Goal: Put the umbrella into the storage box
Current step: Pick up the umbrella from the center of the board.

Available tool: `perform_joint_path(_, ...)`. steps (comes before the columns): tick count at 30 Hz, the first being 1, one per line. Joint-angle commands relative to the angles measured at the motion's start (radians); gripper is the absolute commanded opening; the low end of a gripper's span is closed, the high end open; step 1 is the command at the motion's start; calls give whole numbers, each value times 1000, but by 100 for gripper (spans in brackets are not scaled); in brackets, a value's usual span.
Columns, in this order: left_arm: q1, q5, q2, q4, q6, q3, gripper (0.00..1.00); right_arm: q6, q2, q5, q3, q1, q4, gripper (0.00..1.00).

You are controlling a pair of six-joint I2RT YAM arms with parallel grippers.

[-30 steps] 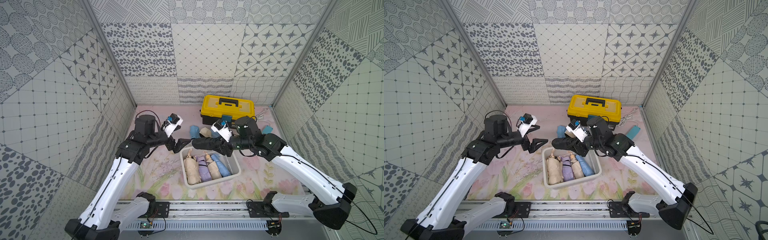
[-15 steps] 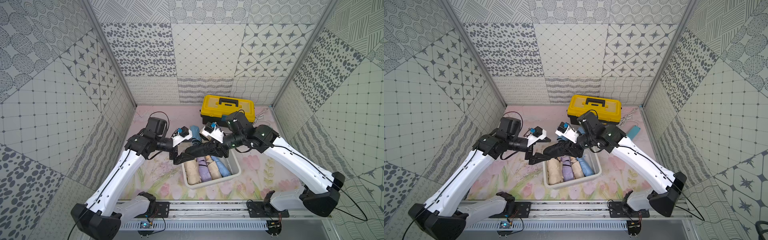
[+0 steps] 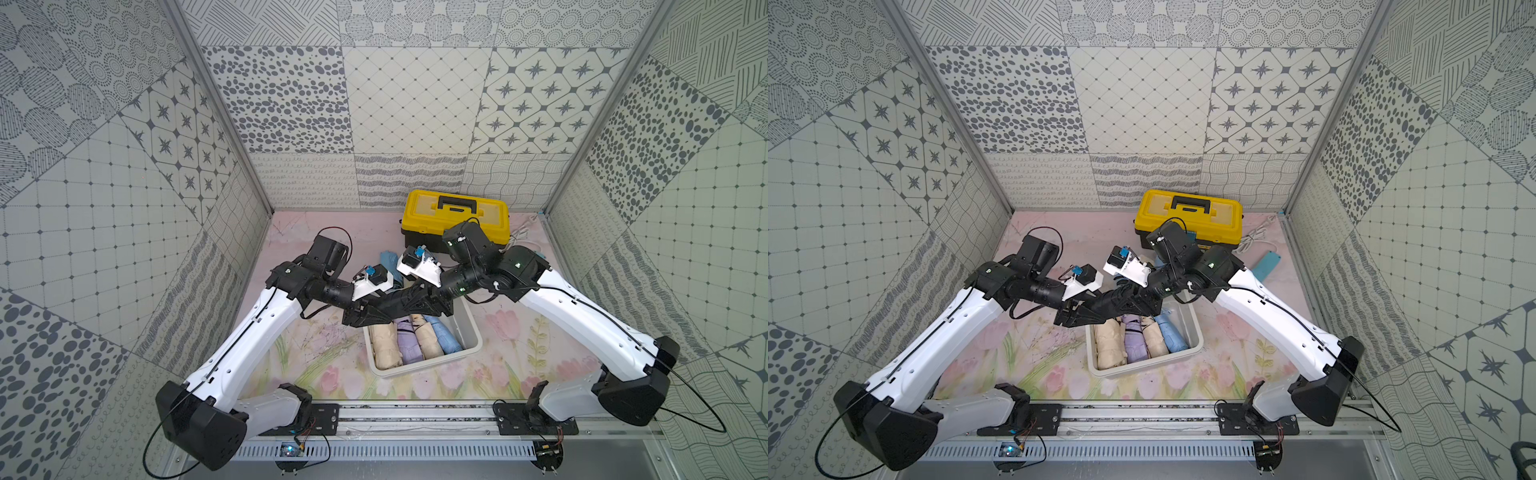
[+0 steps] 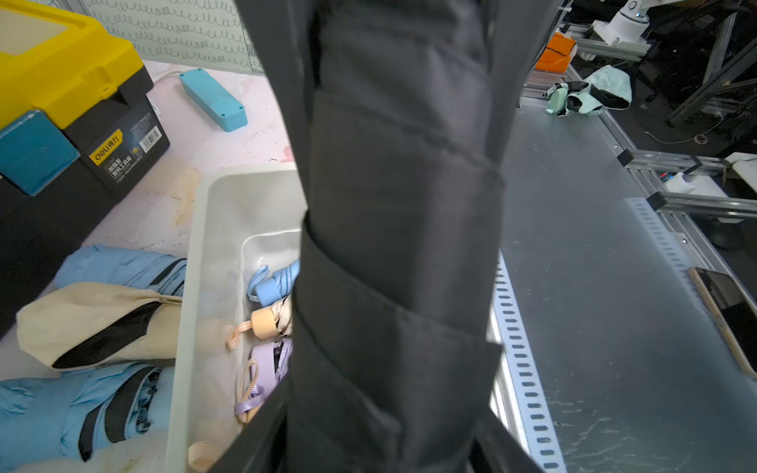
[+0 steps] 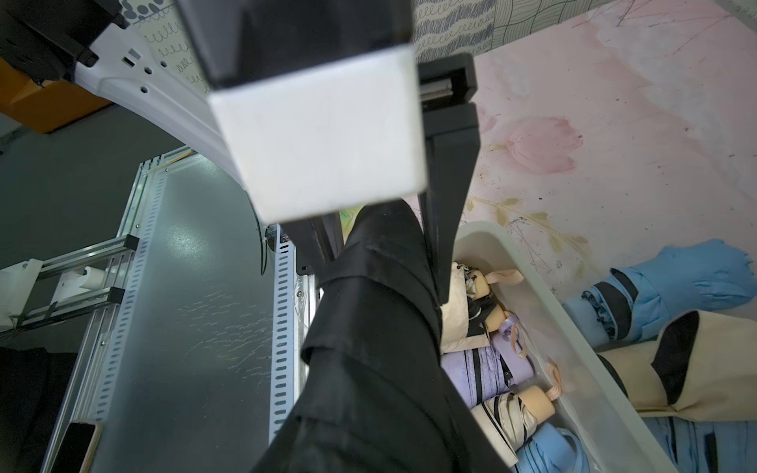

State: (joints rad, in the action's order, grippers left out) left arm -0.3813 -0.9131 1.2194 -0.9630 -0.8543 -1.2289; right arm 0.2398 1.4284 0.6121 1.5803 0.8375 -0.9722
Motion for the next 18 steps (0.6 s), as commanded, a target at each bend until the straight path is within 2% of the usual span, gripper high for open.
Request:
perform_joint_path(1, -8, -26, 2, -53, -81, -10, 44, 6, 0, 37, 41, 5, 60, 15)
perform_joint_path(4, -9, -26, 2, -47, -86, -10, 37, -7, -12, 28, 36, 6, 60, 19)
perform_joint_path(6, -8, -29, 0, -37, -82, -10, 34, -24, -21, 14, 32, 5, 61, 26)
perform_joint_path(8, -8, -31, -2, -13, -61, -8, 32, -53, -39, -12, 26, 5, 64, 45)
perform_joint_path(10, -8, -42, -4, 18, -37, -2, 31, -89, -72, -34, 11, 6, 82, 59)
perform_joint_path(13, -8, -62, -27, 128, 66, 34, 31, -156, -161, -65, -46, 5, 148, 70)
perform_joint_path(18, -8, -136, -94, 484, 382, 164, 31, -280, -360, -182, -235, 5, 320, 81)
